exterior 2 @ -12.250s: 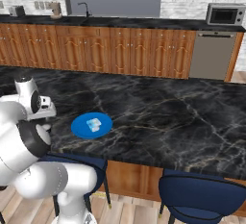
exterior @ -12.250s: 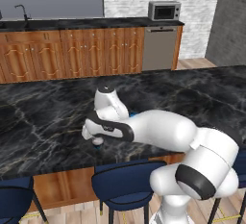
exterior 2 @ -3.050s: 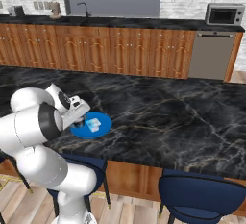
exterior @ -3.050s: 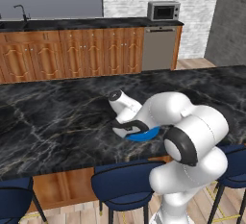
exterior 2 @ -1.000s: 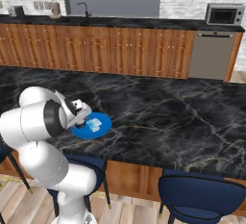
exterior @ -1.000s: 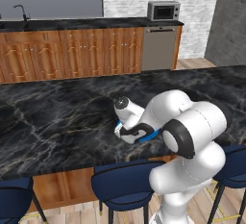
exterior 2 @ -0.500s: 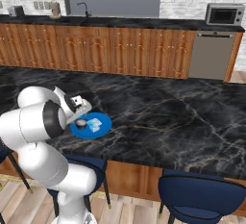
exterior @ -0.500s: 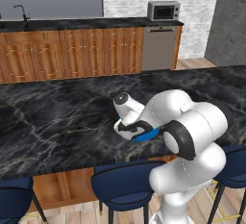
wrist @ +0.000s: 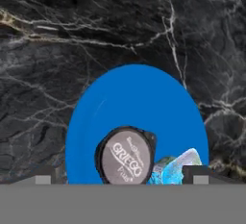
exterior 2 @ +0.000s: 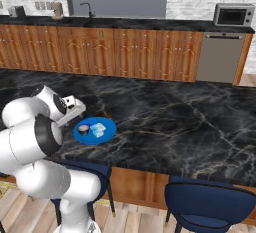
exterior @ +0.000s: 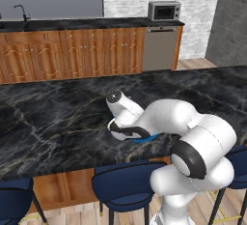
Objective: Place two yogurt containers on each plate.
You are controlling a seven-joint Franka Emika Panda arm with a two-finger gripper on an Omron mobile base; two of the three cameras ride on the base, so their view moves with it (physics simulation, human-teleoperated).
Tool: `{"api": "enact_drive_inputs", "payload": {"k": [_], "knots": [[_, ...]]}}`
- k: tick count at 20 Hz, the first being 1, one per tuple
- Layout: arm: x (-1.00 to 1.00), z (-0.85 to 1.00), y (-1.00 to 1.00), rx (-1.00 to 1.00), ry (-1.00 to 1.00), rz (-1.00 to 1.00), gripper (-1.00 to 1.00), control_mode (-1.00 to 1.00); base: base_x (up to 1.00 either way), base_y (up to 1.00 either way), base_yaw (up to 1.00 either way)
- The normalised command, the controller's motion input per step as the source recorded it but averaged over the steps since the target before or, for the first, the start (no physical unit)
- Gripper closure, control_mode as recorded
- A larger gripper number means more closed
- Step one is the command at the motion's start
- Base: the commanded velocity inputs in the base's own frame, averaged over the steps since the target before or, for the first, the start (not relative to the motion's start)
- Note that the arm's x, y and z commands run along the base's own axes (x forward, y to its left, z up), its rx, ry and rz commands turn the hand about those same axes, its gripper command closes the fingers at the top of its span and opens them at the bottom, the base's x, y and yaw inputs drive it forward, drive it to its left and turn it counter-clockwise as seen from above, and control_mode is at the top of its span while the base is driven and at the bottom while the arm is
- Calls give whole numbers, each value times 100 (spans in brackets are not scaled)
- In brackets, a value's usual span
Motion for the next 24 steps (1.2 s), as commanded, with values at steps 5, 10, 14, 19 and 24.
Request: {"api": "enact_drive_inputs", "payload": {"k": [5,10,14,19,24], "knots": [[-47,69,-7,18,-14,-5,-100,-100,0,0,0],[-63,69,-55,18,-10,0,-100,-100,0,0,0],[-92,61,-66,14,-20,0,-100,-100,0,0,0],[-99,59,-55,12,-23,0,-100,-100,0,0,0],[-92,66,-11,6,-22,0,-100,-100,0,0,0]]}}
